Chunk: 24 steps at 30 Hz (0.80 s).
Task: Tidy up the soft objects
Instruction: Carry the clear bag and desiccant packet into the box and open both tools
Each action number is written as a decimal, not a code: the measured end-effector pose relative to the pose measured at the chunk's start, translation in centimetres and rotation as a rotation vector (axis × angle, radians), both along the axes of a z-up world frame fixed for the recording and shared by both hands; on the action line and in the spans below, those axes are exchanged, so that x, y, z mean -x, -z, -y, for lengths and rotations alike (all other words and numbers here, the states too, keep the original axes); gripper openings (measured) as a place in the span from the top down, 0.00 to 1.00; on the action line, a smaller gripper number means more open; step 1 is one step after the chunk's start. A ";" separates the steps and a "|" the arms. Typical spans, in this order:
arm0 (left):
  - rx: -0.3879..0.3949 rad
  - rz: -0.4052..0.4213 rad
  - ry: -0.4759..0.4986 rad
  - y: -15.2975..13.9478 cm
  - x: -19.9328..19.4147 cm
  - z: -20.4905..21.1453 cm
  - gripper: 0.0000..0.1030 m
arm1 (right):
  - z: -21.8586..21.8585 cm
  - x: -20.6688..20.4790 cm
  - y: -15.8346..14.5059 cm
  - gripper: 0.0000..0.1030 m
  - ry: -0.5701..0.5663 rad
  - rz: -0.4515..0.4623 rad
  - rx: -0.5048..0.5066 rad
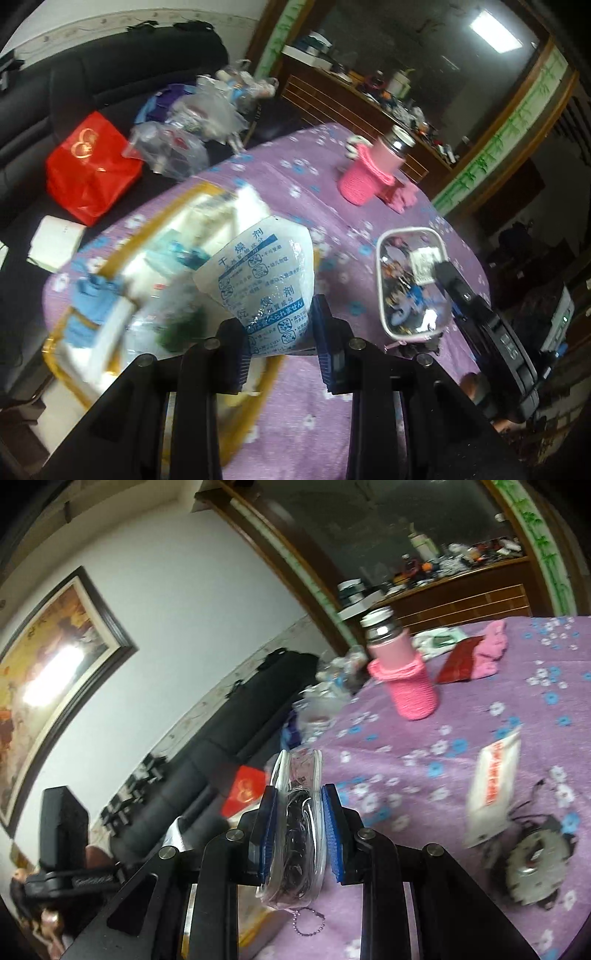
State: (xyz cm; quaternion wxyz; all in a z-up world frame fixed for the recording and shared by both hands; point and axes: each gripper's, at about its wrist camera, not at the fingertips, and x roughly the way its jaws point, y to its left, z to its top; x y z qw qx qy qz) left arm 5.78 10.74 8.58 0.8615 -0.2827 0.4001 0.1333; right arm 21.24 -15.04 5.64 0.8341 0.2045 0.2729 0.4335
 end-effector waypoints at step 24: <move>-0.017 -0.091 0.029 3.6 0.4 -7.4 0.74 | -11.5 -0.1 -0.6 0.77 -0.097 -0.019 0.096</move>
